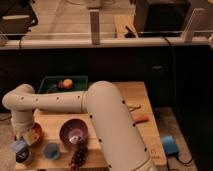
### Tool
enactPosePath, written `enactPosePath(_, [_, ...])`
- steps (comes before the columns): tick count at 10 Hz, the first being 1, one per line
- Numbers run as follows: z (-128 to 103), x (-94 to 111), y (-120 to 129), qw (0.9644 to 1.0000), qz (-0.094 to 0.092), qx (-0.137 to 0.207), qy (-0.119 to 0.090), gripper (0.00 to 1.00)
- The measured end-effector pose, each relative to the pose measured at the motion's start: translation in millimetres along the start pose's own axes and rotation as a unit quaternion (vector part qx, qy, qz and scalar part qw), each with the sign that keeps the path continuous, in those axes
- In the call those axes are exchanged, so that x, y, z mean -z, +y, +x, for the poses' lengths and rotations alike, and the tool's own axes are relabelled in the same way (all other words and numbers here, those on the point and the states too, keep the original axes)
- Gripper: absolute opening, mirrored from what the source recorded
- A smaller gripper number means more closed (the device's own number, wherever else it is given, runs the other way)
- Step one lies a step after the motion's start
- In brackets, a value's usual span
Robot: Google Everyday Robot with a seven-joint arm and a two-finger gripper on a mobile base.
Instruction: Place sponge in metal cup
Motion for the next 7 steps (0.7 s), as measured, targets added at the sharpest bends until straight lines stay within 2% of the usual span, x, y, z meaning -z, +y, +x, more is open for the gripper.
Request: enactPosePath(7, [-31.1,6.3,13.1,0.9983,-0.010,0.057,0.008,0.00])
